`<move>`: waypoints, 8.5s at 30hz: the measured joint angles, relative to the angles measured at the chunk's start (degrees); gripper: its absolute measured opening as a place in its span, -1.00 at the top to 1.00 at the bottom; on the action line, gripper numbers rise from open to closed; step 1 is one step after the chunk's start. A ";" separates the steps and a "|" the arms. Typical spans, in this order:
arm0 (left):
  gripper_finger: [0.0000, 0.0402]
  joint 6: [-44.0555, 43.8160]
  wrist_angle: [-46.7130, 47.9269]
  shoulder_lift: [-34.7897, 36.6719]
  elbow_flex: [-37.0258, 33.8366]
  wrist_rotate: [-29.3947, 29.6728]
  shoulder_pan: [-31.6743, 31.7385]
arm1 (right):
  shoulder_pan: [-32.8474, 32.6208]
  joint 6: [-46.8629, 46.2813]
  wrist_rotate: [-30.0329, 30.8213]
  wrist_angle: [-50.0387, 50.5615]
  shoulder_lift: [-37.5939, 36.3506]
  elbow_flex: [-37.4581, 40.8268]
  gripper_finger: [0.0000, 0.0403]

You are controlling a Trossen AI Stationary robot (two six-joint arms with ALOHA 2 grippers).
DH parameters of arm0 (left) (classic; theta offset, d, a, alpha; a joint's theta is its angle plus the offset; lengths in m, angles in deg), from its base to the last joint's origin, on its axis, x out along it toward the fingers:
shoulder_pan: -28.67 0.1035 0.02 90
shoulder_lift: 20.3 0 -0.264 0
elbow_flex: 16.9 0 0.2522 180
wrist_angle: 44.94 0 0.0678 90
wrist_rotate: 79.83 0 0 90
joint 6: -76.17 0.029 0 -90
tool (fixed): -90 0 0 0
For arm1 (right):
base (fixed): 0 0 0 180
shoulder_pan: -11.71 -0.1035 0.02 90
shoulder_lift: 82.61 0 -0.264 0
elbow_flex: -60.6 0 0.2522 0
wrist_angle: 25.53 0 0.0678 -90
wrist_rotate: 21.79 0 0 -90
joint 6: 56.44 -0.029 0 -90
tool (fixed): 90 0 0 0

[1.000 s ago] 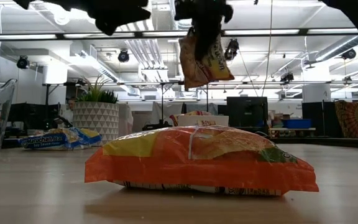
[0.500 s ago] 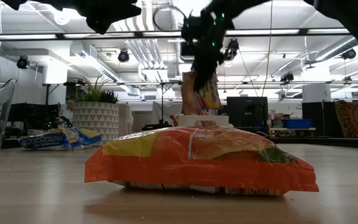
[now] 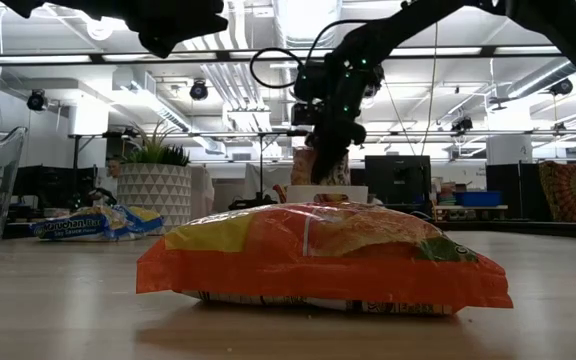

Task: Sort Maruchan noodles
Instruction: Put the red noodle pack into the white bin, then put the orange noodle pack into the pink bin

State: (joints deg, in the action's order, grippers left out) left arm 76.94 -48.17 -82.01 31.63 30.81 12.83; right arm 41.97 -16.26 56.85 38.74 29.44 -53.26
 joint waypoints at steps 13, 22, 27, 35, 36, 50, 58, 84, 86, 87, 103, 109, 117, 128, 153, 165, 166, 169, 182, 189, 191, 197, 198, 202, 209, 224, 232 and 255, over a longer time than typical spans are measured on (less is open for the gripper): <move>0.21 0.00 -0.05 -0.24 -0.09 0.02 0.02 | 0.00 -4.85 1.47 3.49 0.11 -5.45 0.20; 0.21 -0.04 -0.03 -0.24 -0.09 0.04 0.02 | -0.22 -6.64 2.32 5.98 0.13 -10.41 0.51; 0.21 -0.42 -0.03 -0.24 -0.09 0.02 0.02 | -0.68 -5.69 1.27 4.50 0.20 -6.24 0.90; 0.21 -0.42 -0.05 -0.27 -0.09 0.02 0.02 | -2.95 -4.32 0.63 -3.36 0.26 0.09 0.94; 0.21 -0.42 -0.05 -0.32 -0.09 0.02 0.02 | -3.13 -3.93 0.96 -3.60 0.26 0.16 0.94; 0.21 -0.83 -0.07 -0.42 -0.09 0.02 0.02 | -3.26 -7.64 1.39 -0.53 0.07 -4.36 0.94; 0.22 -1.31 -0.07 -0.44 -0.09 0.02 0.02 | -3.28 -9.15 4.50 2.39 0.04 -7.43 0.94; 0.22 -1.94 0.59 -0.46 -0.09 -0.02 0.04 | -6.74 -24.54 1.57 27.47 -2.58 -25.47 0.75; 0.22 -2.43 0.65 -0.46 -0.09 -0.03 0.03 | -8.20 -25.65 -0.53 28.52 -4.38 -25.43 0.79; 0.22 -2.74 0.72 -0.46 -0.09 -0.03 0.02 | -9.05 -26.00 -0.67 28.43 -5.48 -25.05 0.81; 0.22 -6.03 -0.13 -0.48 -0.09 -0.22 -0.09 | -25.86 -24.92 -0.77 -7.40 -30.75 8.16 0.91; 0.22 -7.20 -0.35 -0.48 -0.09 -0.26 -0.13 | -28.20 -25.64 -0.67 -28.41 -40.16 27.79 0.91; 0.22 -11.17 -1.33 -3.43 -0.09 -0.66 -1.33 | -28.25 -27.62 -0.46 -52.18 -48.03 48.53 0.91; 0.22 -17.02 -9.85 -18.52 1.89 -0.77 -5.14 | -27.51 -28.92 -0.06 -53.84 -53.94 51.05 0.91; 0.83 -15.25 15.49 -50.53 31.98 -23.16 -8.15 | -27.65 -35.75 -0.67 -53.78 -55.69 51.02 0.91; 1.00 -16.42 11.77 -51.98 30.93 -23.36 -6.39 | -28.52 -37.63 -0.65 -49.34 -55.67 51.02 0.91; 1.00 -16.36 11.77 -52.04 30.93 -23.39 -6.18 | -28.52 -37.61 -0.65 -48.89 -55.65 51.02 0.91; 1.00 -15.53 12.08 -52.04 30.88 -23.07 -5.40 | -28.52 -37.63 -0.65 -48.03 -55.65 51.02 0.91; 1.00 -5.50 24.05 -48.51 30.59 -7.48 -0.87 | -28.55 -46.53 3.59 -43.38 -55.55 51.02 0.91; 1.00 -1.48 29.58 -42.21 30.47 -7.54 -1.87 | -28.11 -60.24 11.31 -31.98 -53.30 51.02 0.91; 1.00 -1.98 30.63 -41.66 30.00 -7.56 -2.52 | -28.00 -61.92 11.40 -30.27 -51.76 51.02 0.91; 1.00 -4.42 29.99 -41.51 28.63 -7.56 -4.31 | -28.00 -63.60 11.40 -29.55 -45.96 51.02 0.91; 1.00 -5.06 30.06 -41.53 28.08 -7.56 -4.64 | -28.00 -63.62 11.40 -29.72 -44.86 51.02 0.91; 1.00 -6.23 27.70 -41.40 26.03 -4.16 -6.78 | -28.00 -63.82 11.40 -30.19 -40.78 51.02 0.91; 1.00 -8.57 20.69 -41.31 23.38 -0.19 -10.00 | -28.00 -67.67 7.53 -32.22 -35.21 51.02 0.74; 1.00 -12.88 12.28 -41.34 18.43 0.24 -11.05 | -28.13 -74.28 3.40 -40.29 -28.04 51.02 -0.30; 1.00 -14.45 -7.20 -41.38 8.01 2.97 -10.88 | -28.13 -75.51 2.18 -46.96 -23.08 51.02 -0.60; 1.00 -17.81 -18.53 -48.00 5.04 2.95 -9.89 | -28.13 -77.87 -2.82 -61.11 -14.34 51.02 -0.67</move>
State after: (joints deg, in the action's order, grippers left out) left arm 59.13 -66.70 -130.01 36.66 33.76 2.95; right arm 13.84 -94.13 54.03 -22.37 15.11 -2.24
